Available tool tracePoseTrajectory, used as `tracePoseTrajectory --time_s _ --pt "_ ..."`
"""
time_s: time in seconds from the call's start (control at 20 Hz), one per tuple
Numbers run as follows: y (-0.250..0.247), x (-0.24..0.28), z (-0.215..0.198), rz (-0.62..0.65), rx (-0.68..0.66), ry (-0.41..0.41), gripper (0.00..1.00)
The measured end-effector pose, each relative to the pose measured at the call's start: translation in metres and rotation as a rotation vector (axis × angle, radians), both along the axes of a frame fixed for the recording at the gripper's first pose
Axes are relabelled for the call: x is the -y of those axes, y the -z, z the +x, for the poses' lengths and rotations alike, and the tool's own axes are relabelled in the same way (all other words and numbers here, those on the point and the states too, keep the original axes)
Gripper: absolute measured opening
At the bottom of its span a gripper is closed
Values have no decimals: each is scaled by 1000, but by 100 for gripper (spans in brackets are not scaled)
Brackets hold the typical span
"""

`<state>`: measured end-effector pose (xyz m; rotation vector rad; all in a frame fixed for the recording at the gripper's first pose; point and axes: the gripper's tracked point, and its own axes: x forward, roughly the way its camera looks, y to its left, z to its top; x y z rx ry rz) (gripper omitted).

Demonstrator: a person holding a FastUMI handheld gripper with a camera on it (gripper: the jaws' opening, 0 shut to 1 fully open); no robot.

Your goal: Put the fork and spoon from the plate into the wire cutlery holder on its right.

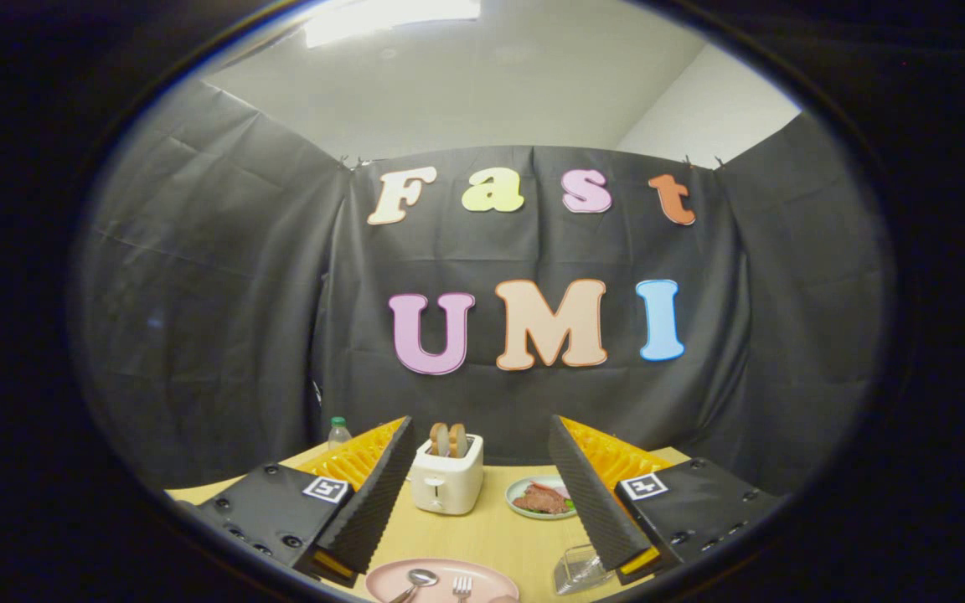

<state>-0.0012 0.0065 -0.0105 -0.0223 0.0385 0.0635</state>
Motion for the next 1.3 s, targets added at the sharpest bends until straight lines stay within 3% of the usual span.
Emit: tracePoseTrajectory --time_s 0.25,1.3 --pt "33 -2 -2 -2 -90 -23 100" --pt "277 -2 -70 -78 -779 -86 100"
